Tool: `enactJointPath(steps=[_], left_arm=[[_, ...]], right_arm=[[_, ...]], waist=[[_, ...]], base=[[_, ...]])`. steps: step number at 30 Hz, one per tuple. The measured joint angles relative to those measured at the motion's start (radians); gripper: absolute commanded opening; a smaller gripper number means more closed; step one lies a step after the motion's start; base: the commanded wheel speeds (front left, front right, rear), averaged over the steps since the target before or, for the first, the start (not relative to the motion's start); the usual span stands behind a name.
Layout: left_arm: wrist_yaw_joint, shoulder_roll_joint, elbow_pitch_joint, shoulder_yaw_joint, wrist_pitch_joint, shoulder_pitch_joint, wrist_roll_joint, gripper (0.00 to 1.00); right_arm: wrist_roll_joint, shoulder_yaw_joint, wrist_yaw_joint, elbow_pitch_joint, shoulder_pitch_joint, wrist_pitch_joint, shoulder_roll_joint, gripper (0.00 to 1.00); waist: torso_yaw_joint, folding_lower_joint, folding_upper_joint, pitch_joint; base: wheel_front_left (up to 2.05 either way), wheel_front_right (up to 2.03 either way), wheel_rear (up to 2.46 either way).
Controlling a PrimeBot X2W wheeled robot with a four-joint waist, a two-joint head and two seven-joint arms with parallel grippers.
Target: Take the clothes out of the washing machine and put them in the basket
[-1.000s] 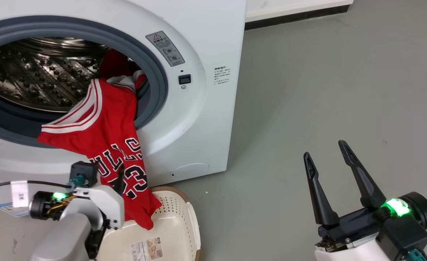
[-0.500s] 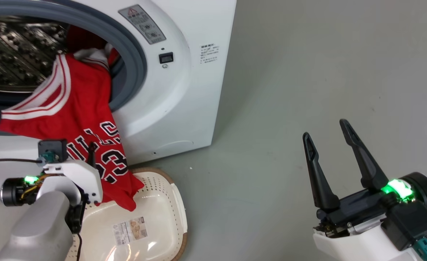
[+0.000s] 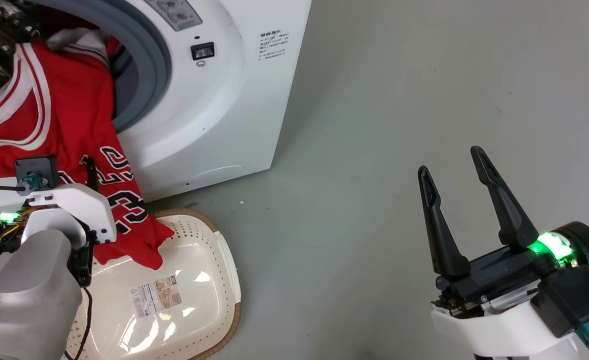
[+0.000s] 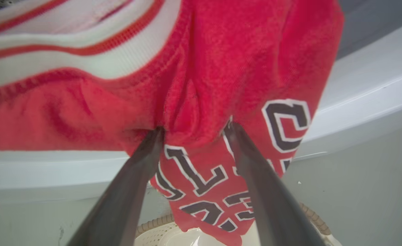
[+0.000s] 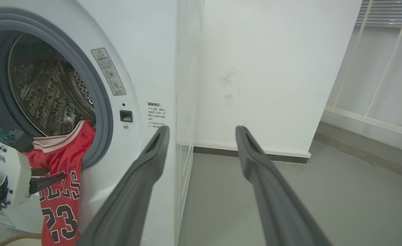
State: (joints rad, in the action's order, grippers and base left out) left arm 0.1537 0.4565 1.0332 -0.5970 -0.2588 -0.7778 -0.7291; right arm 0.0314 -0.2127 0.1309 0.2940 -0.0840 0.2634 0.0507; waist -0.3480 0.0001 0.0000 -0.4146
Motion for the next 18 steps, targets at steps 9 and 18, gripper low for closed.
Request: enactJointPath(steps=[9, 18], left_arm=[[-0.019, -0.011, 0.067, 0.010, -0.001, -0.040, 0.013, 1.00], [-0.023, -0.018, 0.063, 0.049, 0.002, -0.046, 0.024, 0.00]], right_arm=[[0.004, -0.002, 0.000, 0.001, -0.013, 0.000, 0.000, 1.00], [0.004, -0.002, 0.000, 0.002, -0.015, 0.000, 0.000, 1.00]], waist=[[-0.013, 0.0000, 0.0000, -0.031], [-0.008, 0.0000, 0.0000, -0.039]], base=[[0.00, 0.00, 0.00], [0.00, 0.00, 0.00]])
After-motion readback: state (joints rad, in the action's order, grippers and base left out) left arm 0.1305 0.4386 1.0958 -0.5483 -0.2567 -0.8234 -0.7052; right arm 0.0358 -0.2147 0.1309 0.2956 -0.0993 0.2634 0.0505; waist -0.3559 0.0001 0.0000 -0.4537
